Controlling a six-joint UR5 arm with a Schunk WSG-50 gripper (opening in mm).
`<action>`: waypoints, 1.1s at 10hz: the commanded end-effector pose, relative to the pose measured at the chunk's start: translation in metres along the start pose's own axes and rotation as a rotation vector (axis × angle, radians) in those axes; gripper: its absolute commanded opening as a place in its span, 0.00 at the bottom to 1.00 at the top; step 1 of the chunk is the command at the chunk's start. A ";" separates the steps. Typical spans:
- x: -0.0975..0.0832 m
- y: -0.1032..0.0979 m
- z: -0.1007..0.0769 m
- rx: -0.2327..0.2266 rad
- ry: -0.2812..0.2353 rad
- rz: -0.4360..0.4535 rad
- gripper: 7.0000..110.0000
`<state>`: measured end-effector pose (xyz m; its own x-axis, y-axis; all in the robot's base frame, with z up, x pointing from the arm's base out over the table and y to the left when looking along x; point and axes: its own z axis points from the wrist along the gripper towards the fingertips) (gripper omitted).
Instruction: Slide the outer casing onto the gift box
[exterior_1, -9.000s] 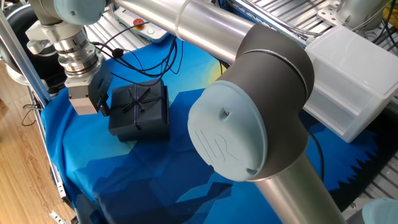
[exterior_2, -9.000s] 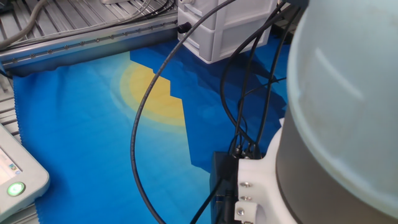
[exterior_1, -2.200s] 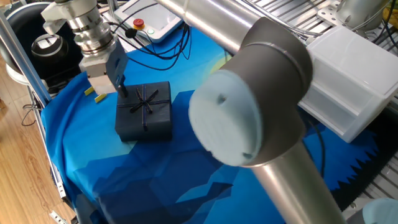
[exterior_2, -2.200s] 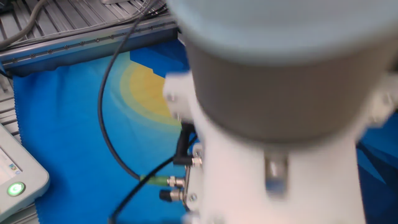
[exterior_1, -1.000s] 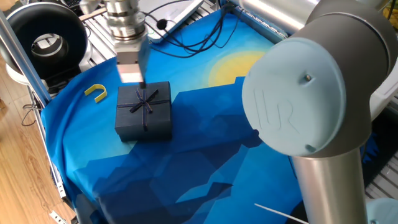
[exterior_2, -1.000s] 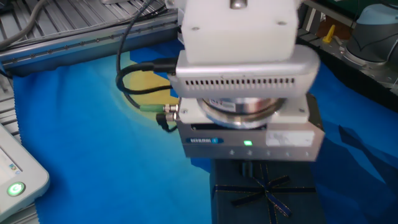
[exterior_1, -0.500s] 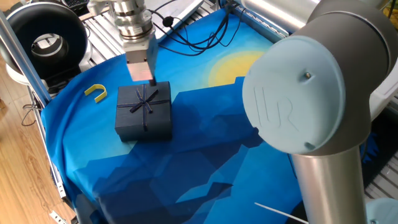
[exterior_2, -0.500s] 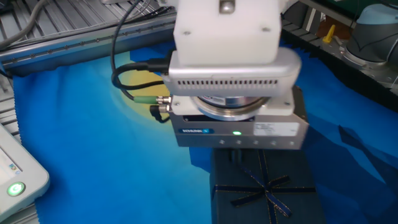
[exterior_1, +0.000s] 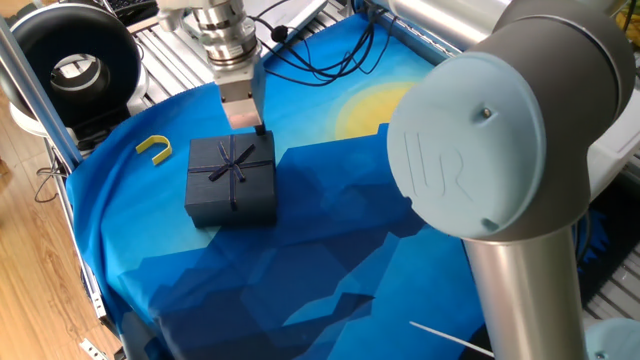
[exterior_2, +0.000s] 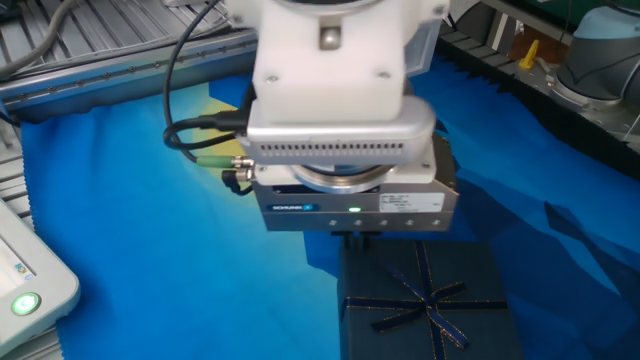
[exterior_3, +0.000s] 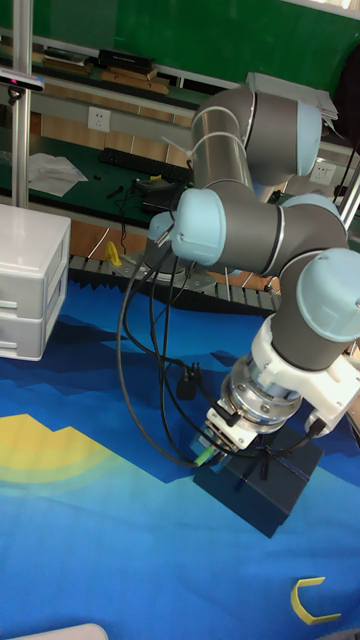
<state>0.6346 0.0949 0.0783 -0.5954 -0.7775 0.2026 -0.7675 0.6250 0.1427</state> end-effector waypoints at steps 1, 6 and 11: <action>0.000 -0.002 0.003 -0.012 -0.010 -0.013 0.00; 0.005 -0.003 0.001 -0.014 -0.002 -0.021 0.00; 0.012 -0.007 0.004 -0.008 0.031 -0.042 0.00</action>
<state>0.6320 0.0831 0.0764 -0.5644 -0.7954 0.2208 -0.7852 0.5999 0.1537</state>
